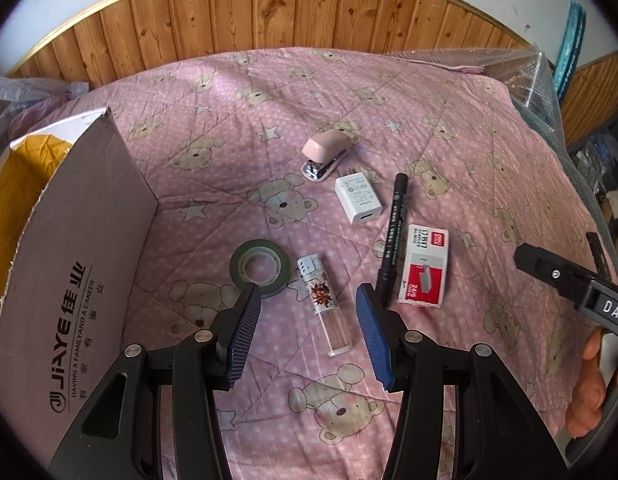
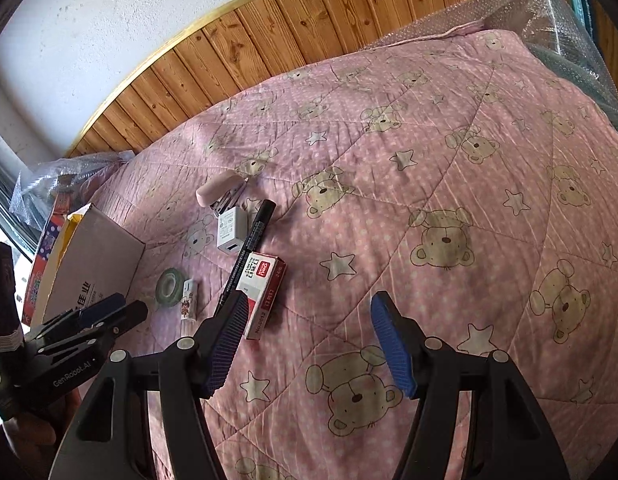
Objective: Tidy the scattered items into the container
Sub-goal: 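Grasp the green tape roll with the left tool while the right tool grasps the red staple box, then lift the tape roll and staple box with both tools and carry them over the cardboard box, then lower the tape roll and staple box into the box and open both tools, then withdraw both tools from the box back toward the remaining items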
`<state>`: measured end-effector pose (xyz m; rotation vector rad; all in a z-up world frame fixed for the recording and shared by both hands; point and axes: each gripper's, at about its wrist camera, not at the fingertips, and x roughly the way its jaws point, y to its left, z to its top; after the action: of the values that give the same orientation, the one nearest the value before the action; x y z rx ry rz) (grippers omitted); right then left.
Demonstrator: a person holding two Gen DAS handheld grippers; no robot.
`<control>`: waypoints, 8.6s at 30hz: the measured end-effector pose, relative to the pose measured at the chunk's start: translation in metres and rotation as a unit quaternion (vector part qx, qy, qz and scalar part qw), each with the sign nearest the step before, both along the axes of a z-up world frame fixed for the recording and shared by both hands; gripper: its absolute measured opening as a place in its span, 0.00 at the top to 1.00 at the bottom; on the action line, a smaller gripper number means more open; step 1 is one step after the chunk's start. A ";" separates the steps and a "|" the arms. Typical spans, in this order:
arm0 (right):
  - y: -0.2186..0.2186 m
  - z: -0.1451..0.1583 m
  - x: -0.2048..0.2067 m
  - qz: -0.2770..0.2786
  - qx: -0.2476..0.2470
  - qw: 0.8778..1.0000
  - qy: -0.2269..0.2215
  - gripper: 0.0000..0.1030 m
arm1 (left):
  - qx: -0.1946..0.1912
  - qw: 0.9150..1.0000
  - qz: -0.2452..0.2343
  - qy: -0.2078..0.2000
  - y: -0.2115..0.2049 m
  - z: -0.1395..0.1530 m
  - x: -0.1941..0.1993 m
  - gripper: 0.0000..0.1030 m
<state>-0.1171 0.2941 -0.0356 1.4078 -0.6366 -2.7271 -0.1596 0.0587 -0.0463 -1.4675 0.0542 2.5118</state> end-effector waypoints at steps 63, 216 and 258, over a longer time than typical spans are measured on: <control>-0.065 0.000 0.016 0.054 0.054 0.997 -0.017 0.64 | 0.016 0.998 0.019 0.061 0.000 0.020 0.009 0.85; -0.407 0.098 -0.112 0.369 0.091 0.925 0.006 0.46 | 0.081 0.980 0.181 -0.034 -0.302 0.045 0.063 0.58; -0.286 0.172 0.113 0.297 0.028 0.942 0.156 0.46 | 0.095 0.981 0.140 0.093 -0.220 0.162 0.192 0.57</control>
<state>-0.0036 0.0086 0.1367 0.9315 -0.0869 -2.3955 0.0325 -0.1609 0.1156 -1.2377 -0.3763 2.7770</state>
